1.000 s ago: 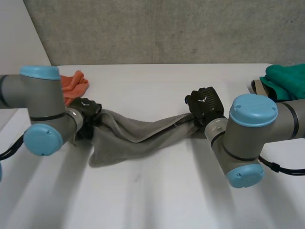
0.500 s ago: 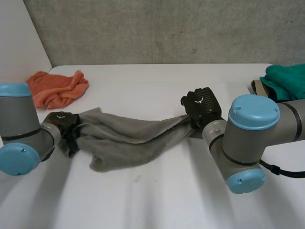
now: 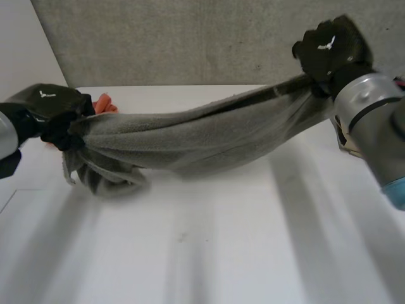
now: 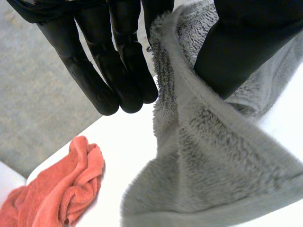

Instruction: Fold the laundry.

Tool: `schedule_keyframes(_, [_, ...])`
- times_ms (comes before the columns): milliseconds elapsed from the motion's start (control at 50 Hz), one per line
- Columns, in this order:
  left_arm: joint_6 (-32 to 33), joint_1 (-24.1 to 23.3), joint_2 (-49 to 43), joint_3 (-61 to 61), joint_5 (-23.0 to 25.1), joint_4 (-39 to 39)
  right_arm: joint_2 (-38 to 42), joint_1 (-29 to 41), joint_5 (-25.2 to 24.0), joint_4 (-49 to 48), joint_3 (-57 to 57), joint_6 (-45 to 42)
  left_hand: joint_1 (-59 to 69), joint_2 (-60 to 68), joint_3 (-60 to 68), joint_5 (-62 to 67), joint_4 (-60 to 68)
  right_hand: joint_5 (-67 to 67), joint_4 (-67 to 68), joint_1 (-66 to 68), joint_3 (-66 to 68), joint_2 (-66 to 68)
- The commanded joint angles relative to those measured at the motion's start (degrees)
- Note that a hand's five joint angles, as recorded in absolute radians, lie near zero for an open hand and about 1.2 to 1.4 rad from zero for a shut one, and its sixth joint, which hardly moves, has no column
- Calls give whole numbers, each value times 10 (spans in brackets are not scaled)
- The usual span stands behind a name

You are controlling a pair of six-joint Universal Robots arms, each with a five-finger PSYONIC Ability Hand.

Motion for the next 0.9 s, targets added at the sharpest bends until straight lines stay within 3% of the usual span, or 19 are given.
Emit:
schedule_keyframes(20, [73, -1, -76, 46, 11, -64, 33, 9, -6, 65, -32, -44, 158, 99, 105, 125, 100, 120, 117, 149, 117, 123])
schedule_keyframes(160, [69, -18, -206, 79, -2, -63, 111, 26, 11, 36, -18, -37, 143, 84, 90, 110, 84, 120, 117, 149, 117, 123])
schedule_keyframes(280, [38, -21, -305, 99, -33, -47, 172, 35, 53, -26, 11, -27, 135, 75, 82, 102, 76, 120, 117, 149, 117, 123])
schedule_keyframes(320, [34, -21, -312, 97, -41, -38, 180, 37, 58, -37, 17, -27, 105, 45, 51, 72, 46, 120, 117, 149, 117, 123])
schedule_keyframes(360, [32, -23, -314, 92, -53, -24, 186, 38, 63, -47, 24, -27, -30, -89, -83, -62, -88, 120, 117, 149, 117, 123])
schedule_keyframes(460, [27, -19, -295, 75, -74, 11, 186, 40, 62, -58, 38, -27, -225, -284, -278, -258, -284, 120, 117, 149, 117, 123])
schedule_keyframes(660, [25, -9, -237, 15, -127, 68, 186, 42, 62, -59, 38, -36, -284, -343, -337, -317, -343, 120, 117, 149, 117, 123])
schedule_keyframes(820, [31, -10, -235, -12, -126, 69, 188, 48, 62, -59, 38, -41, -242, -302, -295, -275, -301, 120, 117, 149, 117, 123])
schedule_keyframes(900, [49, -9, -262, -6, -123, 68, 192, 51, 62, -59, 37, -41, -53, -112, -106, -85, -111, 120, 117, 149, 117, 123])
